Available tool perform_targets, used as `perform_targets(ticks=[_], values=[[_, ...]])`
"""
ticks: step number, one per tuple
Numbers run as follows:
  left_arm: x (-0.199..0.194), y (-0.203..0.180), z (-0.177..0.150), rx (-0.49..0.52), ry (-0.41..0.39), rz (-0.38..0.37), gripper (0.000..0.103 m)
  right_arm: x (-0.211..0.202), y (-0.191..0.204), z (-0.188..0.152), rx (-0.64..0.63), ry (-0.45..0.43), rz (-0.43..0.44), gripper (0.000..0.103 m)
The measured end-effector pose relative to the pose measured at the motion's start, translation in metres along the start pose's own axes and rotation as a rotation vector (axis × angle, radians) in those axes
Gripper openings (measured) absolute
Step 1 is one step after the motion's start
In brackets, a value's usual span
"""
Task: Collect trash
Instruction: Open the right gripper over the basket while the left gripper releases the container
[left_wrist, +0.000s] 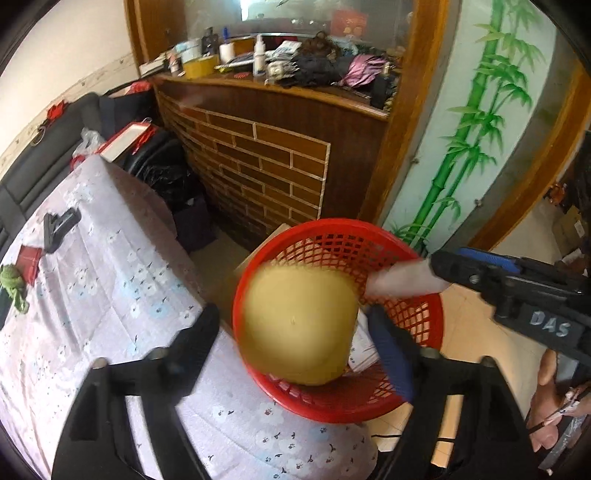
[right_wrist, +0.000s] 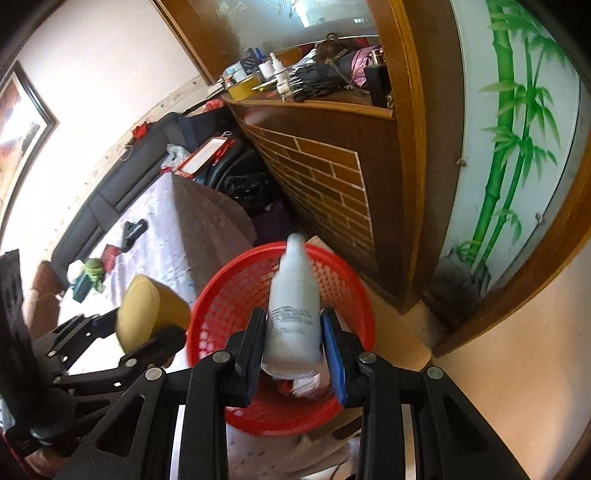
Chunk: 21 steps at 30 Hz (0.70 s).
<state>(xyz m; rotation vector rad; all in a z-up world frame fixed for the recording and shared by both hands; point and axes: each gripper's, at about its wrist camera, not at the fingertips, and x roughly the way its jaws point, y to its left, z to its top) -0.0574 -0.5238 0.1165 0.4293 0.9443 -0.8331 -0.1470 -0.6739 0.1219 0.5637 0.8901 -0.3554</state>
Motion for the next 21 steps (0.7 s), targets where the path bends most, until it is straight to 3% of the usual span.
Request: perform_targets(ticks=[1, 5, 9, 13, 21], values=[[-0.001, 0.002, -0.001, -0.006, -0.006, 0.006, 0.083, 0.002, -0.003, 0.0, 0.011, 0.006, -0.001, 0.045], [-0.01, 0.008, -0.008, -0.015, -0.022, 0.014, 0.083, -0.003, -0.01, -0.003, 0.033, 0.0, 0.003, 0.045], [-0.025, 0.015, -0.02, -0.02, -0.058, 0.03, 0.085, -0.009, -0.013, -0.013, 0.044, 0.003, -0.019, 0.061], [-0.04, 0.025, -0.037, -0.028, -0.089, 0.02, 0.088, -0.016, -0.005, -0.024, 0.031, 0.004, -0.067, 0.073], [-0.083, 0.07, -0.081, -0.108, -0.183, 0.048, 0.094, -0.041, 0.034, -0.062, -0.071, -0.044, -0.21, 0.081]])
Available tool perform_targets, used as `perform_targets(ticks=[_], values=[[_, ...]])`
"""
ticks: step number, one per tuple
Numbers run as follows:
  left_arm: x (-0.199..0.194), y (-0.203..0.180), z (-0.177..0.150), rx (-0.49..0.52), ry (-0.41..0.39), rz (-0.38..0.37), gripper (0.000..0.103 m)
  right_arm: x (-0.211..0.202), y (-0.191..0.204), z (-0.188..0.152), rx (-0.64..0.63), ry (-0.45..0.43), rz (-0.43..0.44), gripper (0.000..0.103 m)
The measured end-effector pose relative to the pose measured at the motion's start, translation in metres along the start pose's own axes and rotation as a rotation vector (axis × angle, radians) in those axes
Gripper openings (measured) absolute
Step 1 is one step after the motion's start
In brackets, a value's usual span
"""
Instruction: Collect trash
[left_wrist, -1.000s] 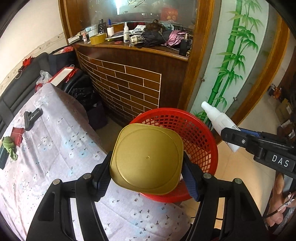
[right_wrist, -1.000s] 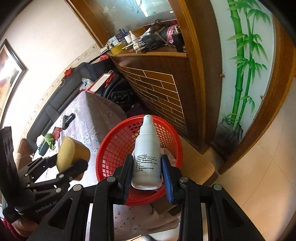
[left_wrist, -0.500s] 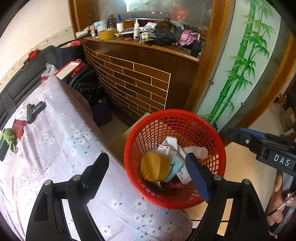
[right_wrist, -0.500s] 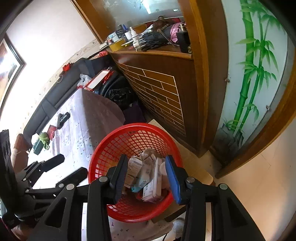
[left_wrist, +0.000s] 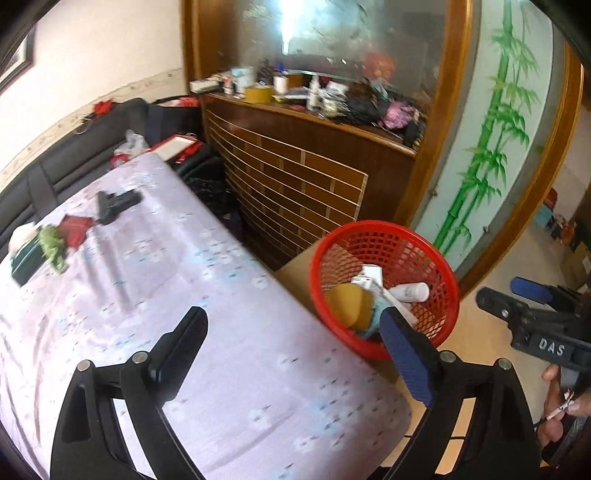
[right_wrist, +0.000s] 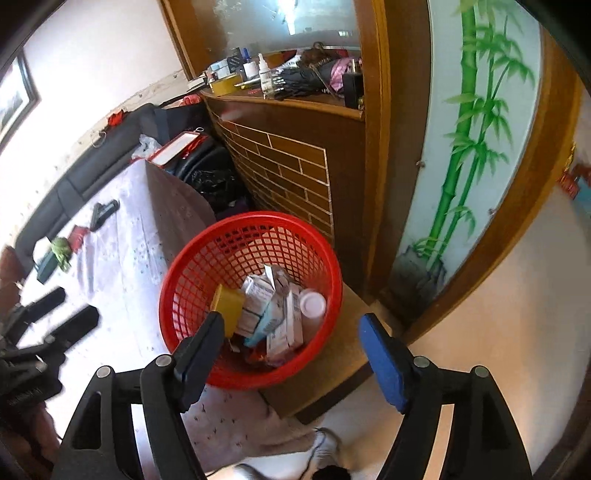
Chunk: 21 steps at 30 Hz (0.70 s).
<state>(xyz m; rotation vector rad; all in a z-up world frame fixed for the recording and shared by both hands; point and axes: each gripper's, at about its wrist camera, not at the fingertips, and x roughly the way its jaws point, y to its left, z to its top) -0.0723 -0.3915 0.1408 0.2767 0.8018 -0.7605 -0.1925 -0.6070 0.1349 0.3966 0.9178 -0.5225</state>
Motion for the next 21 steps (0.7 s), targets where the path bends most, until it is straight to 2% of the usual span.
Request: perform_targets(ticks=[4, 8, 10, 17, 21], values=[[-0.029, 0.024, -0.018, -0.02, -0.058, 0.019, 0.097, -0.024, 0.024, -0.017, -0.07, -0.061, -0.058, 0.087], [-0.048, 0.036, -0.039, 0.039, -0.075, 0.063, 0.097, -0.054, 0.053, -0.04, -0.173, -0.156, -0.115, 0.089], [-0.056, 0.04, -0.049, 0.067, -0.078, 0.061, 0.097, -0.066, 0.065, -0.052, -0.207, -0.189, -0.134, 0.092], [-0.069, 0.048, -0.069, 0.132, -0.055, 0.088, 0.098, -0.081, 0.085, -0.077, -0.212, -0.177, -0.15, 0.093], [-0.079, 0.049, -0.076, 0.154, -0.072, 0.08, 0.098, -0.087, 0.092, -0.086, -0.2, -0.17, -0.154, 0.093]])
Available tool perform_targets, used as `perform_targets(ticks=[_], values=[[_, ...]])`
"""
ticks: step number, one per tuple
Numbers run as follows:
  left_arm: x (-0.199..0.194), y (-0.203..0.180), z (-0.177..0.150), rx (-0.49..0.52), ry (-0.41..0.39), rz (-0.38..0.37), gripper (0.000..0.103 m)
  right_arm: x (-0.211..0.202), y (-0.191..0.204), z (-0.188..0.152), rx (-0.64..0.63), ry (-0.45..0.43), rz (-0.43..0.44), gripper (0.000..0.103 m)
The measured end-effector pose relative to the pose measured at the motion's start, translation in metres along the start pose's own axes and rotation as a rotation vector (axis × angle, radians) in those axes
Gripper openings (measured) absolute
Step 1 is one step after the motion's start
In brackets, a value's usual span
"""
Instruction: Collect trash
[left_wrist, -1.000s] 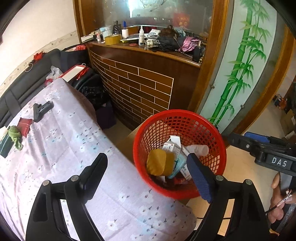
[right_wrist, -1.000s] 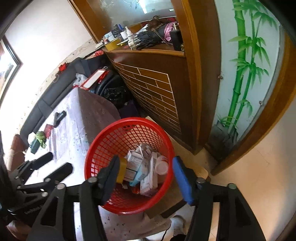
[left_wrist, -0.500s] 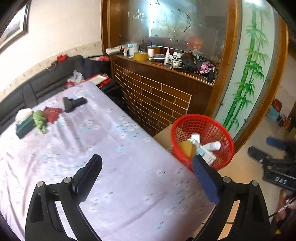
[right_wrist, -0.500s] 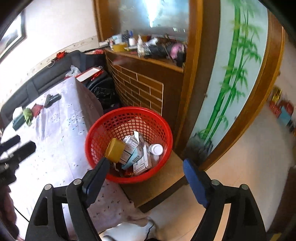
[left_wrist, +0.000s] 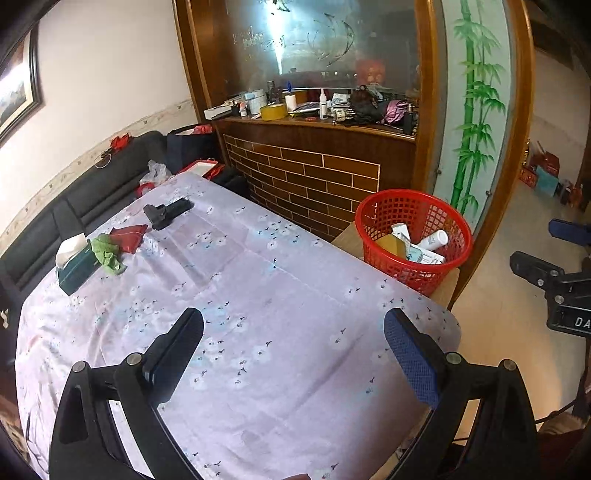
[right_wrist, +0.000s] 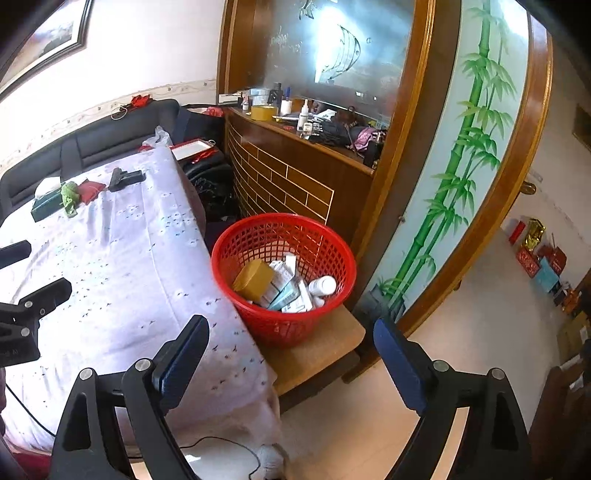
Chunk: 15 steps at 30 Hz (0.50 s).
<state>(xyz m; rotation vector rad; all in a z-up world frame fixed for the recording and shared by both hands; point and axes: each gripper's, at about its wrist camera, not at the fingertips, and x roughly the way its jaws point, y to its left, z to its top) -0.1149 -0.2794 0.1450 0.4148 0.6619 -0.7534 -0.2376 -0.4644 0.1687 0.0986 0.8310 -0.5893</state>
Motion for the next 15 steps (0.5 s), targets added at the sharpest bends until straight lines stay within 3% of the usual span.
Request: perform_targets(ticks=[15], values=[[-0.012, 0.003, -0.011, 0.0, 0.013, 0.06, 0.098, -0.013, 0.019, -0.009, -0.021, 0.005, 0.023, 0.093]])
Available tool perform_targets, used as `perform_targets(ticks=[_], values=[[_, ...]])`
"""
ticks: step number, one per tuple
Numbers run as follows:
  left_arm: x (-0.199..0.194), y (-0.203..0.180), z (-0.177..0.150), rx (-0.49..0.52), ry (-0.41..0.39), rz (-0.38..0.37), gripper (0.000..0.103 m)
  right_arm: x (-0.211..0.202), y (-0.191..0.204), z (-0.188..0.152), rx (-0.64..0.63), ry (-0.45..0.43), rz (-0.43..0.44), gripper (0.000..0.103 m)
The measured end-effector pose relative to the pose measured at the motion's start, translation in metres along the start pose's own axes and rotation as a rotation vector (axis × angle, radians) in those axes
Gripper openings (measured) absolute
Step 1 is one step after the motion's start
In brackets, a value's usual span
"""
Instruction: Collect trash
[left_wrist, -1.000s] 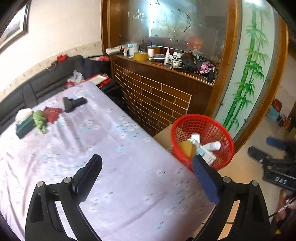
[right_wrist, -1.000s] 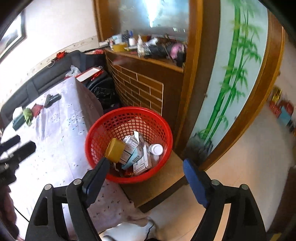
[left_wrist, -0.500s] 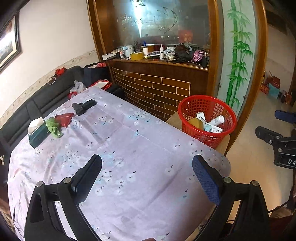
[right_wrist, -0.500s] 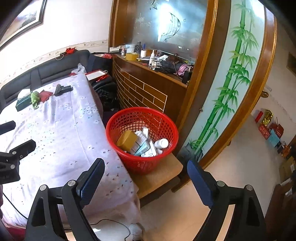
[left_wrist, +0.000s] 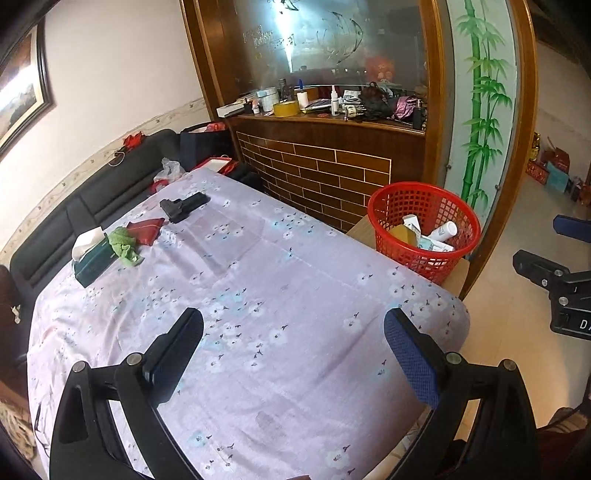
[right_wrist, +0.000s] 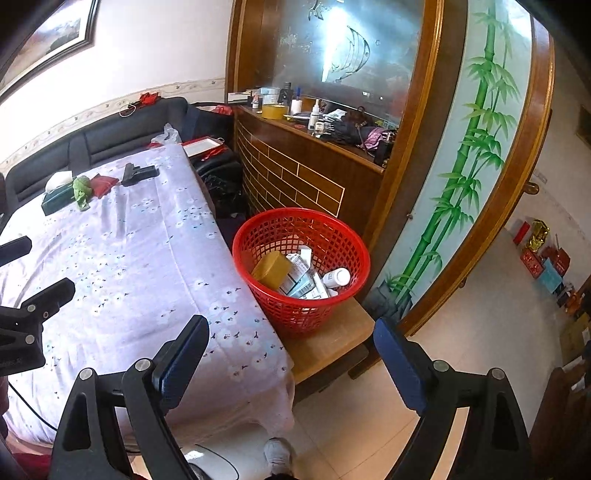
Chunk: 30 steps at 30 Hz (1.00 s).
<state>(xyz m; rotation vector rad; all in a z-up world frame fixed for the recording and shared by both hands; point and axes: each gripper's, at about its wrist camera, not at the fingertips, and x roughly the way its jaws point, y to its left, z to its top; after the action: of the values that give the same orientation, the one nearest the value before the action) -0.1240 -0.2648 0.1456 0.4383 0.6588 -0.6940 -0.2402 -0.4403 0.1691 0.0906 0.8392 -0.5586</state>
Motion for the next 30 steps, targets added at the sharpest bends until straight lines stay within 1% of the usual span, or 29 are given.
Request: perform_targets(ticks=[5, 10, 30], values=[[0.0, -0.001, -0.001, 0.008, 0.004, 0.036, 0.098, 0.002, 0.002, 0.002, -0.006, 0.01, 0.011, 0.093], [0.0, -0.002, -0.001, 0.015, 0.0, 0.048, 0.098, 0.004, 0.001, 0.003, -0.008, 0.011, 0.014, 0.093], [0.011, 0.005, -0.002, -0.011, 0.015, 0.03, 0.098, 0.014, 0.009, 0.008, -0.035, 0.046, 0.022, 0.093]])
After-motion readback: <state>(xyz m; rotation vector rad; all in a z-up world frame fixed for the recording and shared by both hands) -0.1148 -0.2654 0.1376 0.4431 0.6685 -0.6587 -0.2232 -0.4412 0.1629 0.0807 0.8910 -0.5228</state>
